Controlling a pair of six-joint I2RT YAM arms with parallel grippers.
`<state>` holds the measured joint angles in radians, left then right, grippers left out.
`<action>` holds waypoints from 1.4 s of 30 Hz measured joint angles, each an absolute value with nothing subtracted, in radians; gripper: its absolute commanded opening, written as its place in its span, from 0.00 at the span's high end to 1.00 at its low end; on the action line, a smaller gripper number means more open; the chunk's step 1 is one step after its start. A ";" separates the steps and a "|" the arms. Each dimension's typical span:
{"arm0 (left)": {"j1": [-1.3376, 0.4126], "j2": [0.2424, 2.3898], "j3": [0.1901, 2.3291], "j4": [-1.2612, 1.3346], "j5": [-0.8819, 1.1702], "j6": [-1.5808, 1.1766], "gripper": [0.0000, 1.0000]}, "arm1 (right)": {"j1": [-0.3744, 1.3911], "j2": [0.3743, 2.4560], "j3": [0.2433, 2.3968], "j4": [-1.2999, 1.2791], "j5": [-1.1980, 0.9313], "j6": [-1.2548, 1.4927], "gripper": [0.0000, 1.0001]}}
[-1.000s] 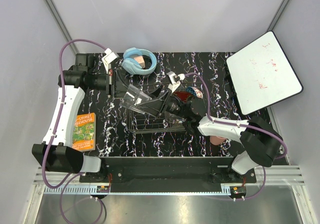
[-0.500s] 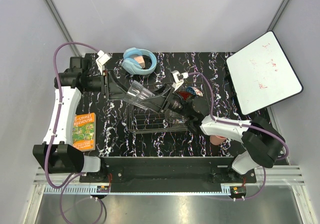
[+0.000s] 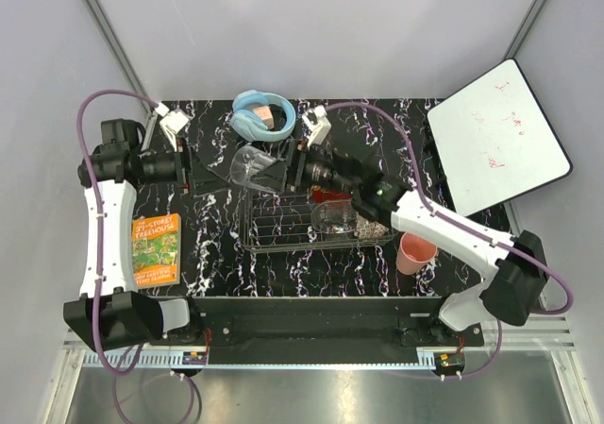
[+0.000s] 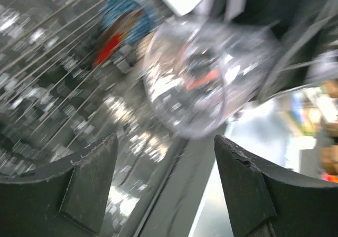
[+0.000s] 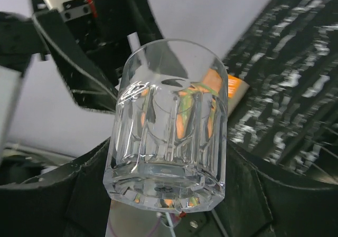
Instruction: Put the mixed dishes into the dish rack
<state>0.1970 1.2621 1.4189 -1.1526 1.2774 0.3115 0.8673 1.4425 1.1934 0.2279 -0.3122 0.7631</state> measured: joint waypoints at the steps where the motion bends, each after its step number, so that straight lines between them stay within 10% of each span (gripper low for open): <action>1: 0.197 1.252 1.399 -1.152 1.229 0.324 0.25 | 0.867 1.454 1.249 0.131 -0.294 0.727 1.00; 16: 0.286 1.194 1.111 -1.036 0.904 0.449 0.25 | 0.899 2.038 2.021 -0.827 0.031 0.415 1.00; 42: 0.294 1.206 0.970 -0.974 0.871 0.592 0.32 | 0.901 2.429 2.395 -1.171 0.088 0.319 1.00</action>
<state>0.2939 1.2060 0.9703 -0.9737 0.8711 0.5919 0.9012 2.4294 2.3947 -1.1713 0.0875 0.3195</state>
